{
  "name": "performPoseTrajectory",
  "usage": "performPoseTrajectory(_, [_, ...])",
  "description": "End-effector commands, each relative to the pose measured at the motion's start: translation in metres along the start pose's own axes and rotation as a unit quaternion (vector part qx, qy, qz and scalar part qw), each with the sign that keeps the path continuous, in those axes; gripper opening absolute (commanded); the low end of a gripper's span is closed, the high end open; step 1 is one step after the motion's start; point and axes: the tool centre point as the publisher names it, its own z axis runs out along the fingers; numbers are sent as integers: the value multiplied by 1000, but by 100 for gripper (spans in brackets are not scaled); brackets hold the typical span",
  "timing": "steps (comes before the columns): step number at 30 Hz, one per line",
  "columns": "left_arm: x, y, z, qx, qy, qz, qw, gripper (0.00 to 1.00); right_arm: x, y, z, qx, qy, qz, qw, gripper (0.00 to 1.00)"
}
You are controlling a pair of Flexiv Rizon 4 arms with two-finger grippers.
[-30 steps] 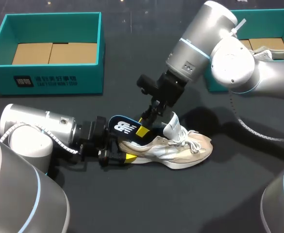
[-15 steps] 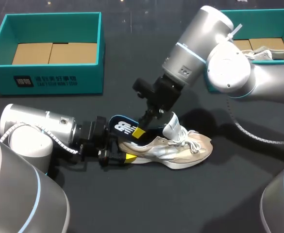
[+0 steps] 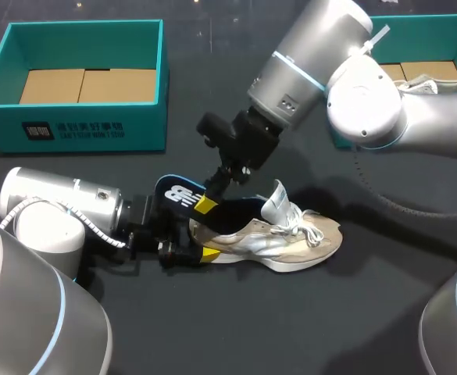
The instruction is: Take the shoe out of the shoebox, open the shoe tongue, remove and reinsert the insole, then place the shoe into the shoebox
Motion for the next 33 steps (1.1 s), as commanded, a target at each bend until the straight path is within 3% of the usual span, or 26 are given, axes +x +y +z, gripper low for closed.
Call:
performPoseTrajectory(1, [-2, 5, 3, 0, 0, 0, 1000, 0, 3, -1, -1, 0, -3, 1, 1000, 0])
performPoseTrajectory(6, [-2, 5, 3, 0, 0, 0, 1000, 0, 3, -1, -1, 0, -3, 1, 1000, 0])
performPoseTrajectory(8, [-2, 5, 3, 0, 0, 0, 1000, 0, 9, 14, -8, 1, -14, 6, 1000, 0])
performPoseTrajectory(13, [-2, 5, 3, 0, 0, 0, 1000, 0, 34, 42, -40, -55, -3, -24, 998, 0])
performPoseTrajectory(17, [-2, 5, 3, 0, 0, 0, 1000, 0, 56, 53, -68, -136, 16, -11, 991, 0])
performPoseTrajectory(19, [-2, 5, 3, 0, 0, 0, 1000, 0, 71, 54, -86, -179, 15, -39, 983, 0])
performPoseTrajectory(31, [-2, 5, 3, 0, 0, 0, 1000, 0, 71, 54, -86, -179, 15, -39, 983, 0])
performPoseTrajectory(33, [-2, 5, 3, 0, 0, 0, 1000, 0, 80, 51, -96, -212, 12, -30, 977, 0])
